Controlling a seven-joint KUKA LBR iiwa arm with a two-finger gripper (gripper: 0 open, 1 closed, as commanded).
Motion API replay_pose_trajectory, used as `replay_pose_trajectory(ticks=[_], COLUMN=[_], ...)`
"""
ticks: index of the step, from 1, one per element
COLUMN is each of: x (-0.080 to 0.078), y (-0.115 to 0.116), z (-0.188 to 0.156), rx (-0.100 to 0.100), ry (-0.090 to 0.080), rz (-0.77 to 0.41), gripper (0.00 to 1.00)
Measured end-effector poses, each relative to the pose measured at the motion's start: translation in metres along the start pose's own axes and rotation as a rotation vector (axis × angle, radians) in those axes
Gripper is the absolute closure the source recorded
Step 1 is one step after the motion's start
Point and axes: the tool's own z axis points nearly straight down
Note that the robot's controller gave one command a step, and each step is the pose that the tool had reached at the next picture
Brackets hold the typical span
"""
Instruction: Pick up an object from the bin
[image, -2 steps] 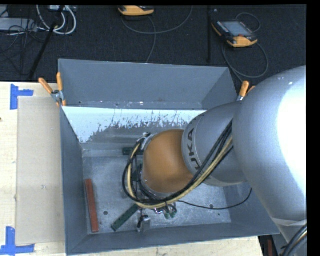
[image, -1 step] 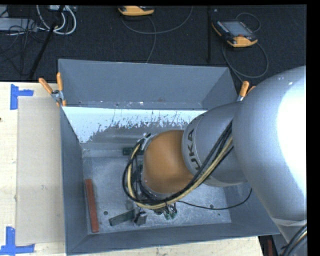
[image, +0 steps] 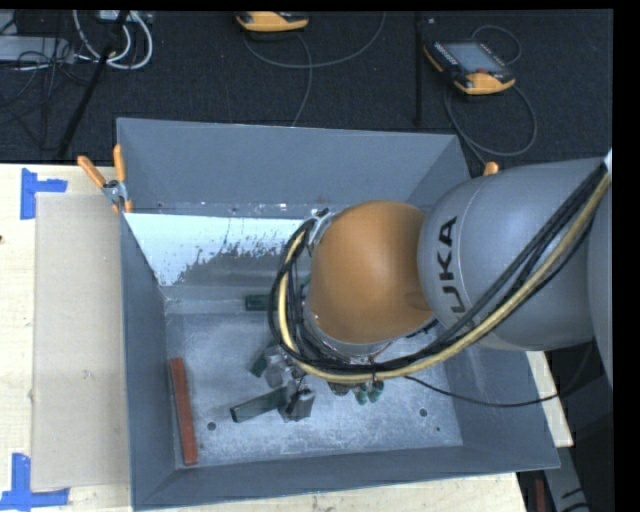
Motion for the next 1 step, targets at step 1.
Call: replay_pose_trajectory(ticks=[1], x=[-0.0122], y=[-0.0015], z=[-0.0256], rx=[0.000], ry=[0.004], rz=[0.007], gripper=[1.00])
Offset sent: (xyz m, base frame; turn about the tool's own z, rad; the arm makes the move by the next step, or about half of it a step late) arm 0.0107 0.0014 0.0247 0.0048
